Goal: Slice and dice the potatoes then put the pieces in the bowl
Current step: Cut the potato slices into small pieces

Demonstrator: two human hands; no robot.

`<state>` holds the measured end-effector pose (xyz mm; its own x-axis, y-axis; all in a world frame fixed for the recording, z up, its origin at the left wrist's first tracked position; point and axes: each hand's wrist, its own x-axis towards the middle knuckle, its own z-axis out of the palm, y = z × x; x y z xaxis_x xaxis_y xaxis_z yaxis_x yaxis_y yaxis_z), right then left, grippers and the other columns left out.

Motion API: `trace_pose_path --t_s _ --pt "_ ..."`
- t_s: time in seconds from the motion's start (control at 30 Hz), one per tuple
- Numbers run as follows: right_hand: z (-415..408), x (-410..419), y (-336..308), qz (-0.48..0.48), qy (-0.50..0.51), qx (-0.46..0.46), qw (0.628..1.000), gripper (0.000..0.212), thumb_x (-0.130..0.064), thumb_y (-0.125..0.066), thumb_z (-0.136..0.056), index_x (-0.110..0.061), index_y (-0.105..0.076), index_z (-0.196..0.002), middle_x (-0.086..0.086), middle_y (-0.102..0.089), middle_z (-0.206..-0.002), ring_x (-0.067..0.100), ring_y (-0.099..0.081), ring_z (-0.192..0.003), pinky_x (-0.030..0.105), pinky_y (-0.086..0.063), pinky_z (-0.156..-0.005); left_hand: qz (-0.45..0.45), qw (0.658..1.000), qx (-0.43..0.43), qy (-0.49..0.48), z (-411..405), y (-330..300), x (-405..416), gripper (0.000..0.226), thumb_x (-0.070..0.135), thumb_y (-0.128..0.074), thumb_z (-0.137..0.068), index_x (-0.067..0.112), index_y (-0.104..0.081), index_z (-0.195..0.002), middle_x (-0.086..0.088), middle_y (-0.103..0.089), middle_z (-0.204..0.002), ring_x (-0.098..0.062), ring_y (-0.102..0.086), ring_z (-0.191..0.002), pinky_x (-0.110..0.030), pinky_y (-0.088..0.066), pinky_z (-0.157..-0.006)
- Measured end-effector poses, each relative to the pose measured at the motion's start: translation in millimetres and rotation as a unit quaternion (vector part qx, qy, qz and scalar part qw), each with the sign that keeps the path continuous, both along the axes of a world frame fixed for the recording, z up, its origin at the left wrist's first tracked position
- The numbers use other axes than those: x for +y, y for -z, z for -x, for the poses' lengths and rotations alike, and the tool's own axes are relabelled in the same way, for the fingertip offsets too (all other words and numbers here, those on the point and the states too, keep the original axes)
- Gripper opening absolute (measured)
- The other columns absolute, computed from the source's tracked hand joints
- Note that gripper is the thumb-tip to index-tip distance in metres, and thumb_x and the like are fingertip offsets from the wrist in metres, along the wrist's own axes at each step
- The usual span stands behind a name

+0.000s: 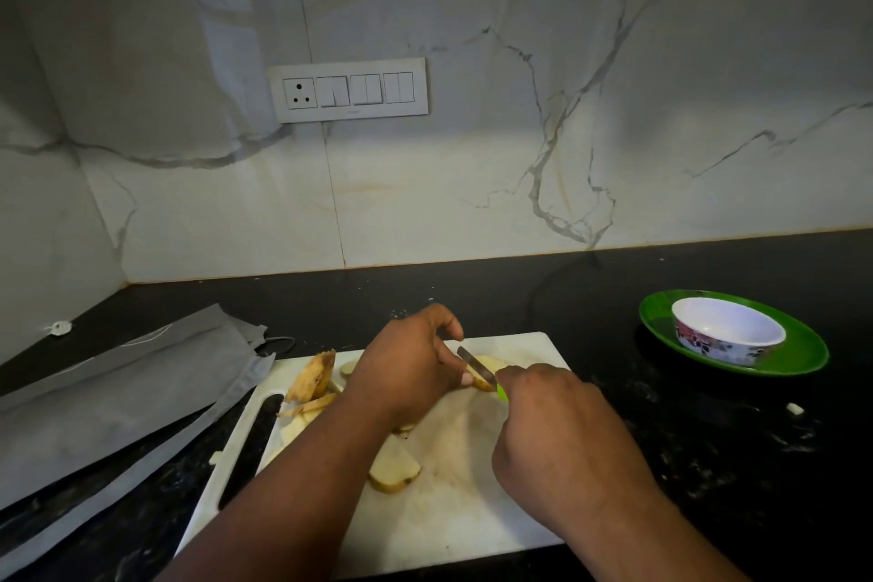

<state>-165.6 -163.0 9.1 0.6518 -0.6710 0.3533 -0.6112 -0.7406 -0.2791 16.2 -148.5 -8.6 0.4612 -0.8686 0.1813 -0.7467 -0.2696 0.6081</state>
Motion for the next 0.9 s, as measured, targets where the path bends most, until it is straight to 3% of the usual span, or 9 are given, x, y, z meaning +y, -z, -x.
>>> trace_pose_path --t_s 0.07,0.2,0.27,0.53,0.9 --pt "-1 1 2 -0.004 -0.004 -0.004 1.0 0.035 -0.02 -0.054 -0.093 -0.029 -0.058 -0.127 -0.008 -0.061 -0.11 0.008 -0.058 -0.088 0.016 -0.046 -0.073 0.0 1.0 0.004 -0.002 0 0 -1 0.039 0.03 -0.088 -0.081 0.036 -0.059 -0.106 0.02 -0.077 -0.08 0.001 -0.071 -0.086 -0.035 -0.057 -0.092" --pt "-1 2 8 -0.005 -0.011 -0.005 1.0 0.039 -0.019 -0.05 -0.094 -0.03 -0.054 -0.132 -0.008 -0.061 -0.111 0.008 -0.047 -0.081 0.013 -0.036 -0.068 -0.005 1.0 0.005 -0.017 -1 1 -4 0.037 0.03 -0.089 -0.081 0.037 -0.06 -0.104 0.014 -0.077 -0.086 -0.004 -0.072 -0.088 -0.037 -0.059 -0.092" --pt "1 2 10 -0.005 -0.011 -0.006 1.0 0.041 -0.018 -0.049 -0.093 -0.031 -0.055 -0.132 -0.01 -0.061 -0.11 0.007 -0.051 -0.083 0.012 -0.038 -0.069 -0.008 1.0 0.002 -0.021 0 1 -4 0.035 0.03 -0.088 -0.081 0.037 -0.06 -0.101 0.013 -0.077 -0.091 -0.006 -0.072 -0.089 -0.037 -0.059 -0.092" --pt "6 5 15 -0.003 -0.013 0.004 1.0 0.048 -0.019 -0.046 -0.095 -0.033 -0.047 -0.141 -0.012 -0.059 -0.12 0.008 -0.059 -0.106 0.019 -0.047 -0.09 -0.016 1.0 -0.002 -0.008 1 0 -3 0.03 0.029 -0.088 -0.082 0.039 -0.065 -0.099 0.016 -0.077 -0.091 -0.002 -0.072 -0.089 -0.036 -0.058 -0.095" --pt "14 6 18 -0.008 0.002 0.044 0.999 0.049 -0.018 -0.049 -0.092 -0.031 -0.048 -0.139 -0.006 -0.062 -0.117 0.012 -0.06 -0.102 0.022 -0.047 -0.081 -0.011 1.0 -0.006 0.01 3 2 0 0.033 0.027 -0.086 -0.085 0.038 -0.069 -0.111 0.027 -0.075 -0.081 0.008 -0.07 -0.089 -0.034 -0.055 -0.101"
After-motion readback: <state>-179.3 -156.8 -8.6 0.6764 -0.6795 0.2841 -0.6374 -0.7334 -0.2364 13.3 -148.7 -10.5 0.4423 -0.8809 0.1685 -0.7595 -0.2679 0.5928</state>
